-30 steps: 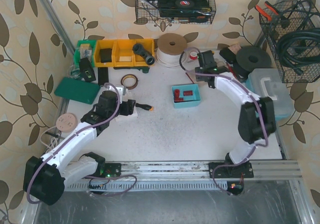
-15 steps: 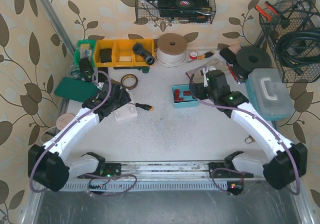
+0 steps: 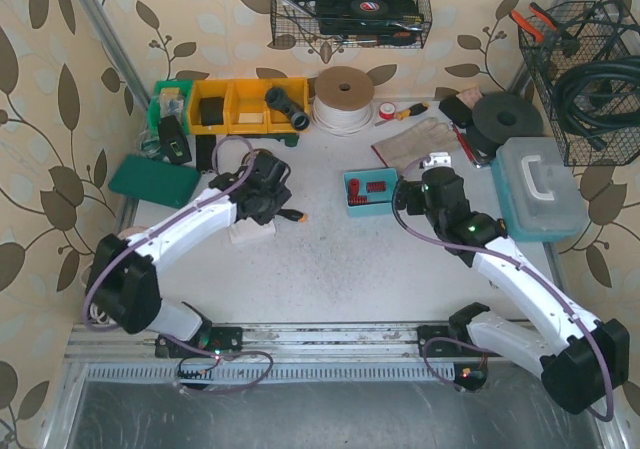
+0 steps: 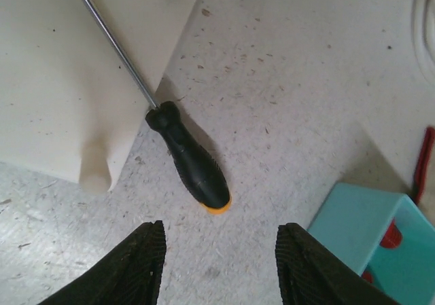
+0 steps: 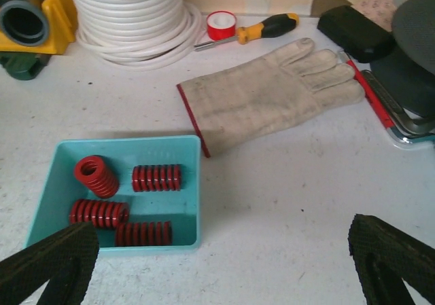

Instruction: Install the large spring

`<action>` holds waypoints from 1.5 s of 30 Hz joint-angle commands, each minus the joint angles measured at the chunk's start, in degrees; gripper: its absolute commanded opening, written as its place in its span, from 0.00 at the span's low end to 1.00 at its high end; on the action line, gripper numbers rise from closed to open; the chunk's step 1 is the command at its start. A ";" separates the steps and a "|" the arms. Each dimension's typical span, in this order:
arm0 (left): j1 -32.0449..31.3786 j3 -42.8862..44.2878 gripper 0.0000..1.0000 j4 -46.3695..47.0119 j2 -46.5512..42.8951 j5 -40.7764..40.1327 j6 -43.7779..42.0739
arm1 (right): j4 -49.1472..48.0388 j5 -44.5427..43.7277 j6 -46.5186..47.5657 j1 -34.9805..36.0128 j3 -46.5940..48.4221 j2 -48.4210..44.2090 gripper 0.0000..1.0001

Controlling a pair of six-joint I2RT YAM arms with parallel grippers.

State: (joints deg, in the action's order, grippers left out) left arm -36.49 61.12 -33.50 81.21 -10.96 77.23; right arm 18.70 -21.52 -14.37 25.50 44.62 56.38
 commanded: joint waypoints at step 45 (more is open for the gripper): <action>-1.40 21.26 0.28 -12.77 33.16 0.19 17.46 | -4.99 -7.34 -1.36 0.19 -4.01 -6.15 0.99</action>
State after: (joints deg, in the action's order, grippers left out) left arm -37.23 82.83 -45.98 116.16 -11.44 94.56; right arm 14.74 -27.31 -16.01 25.50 41.60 50.54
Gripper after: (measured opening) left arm 0.313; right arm 0.989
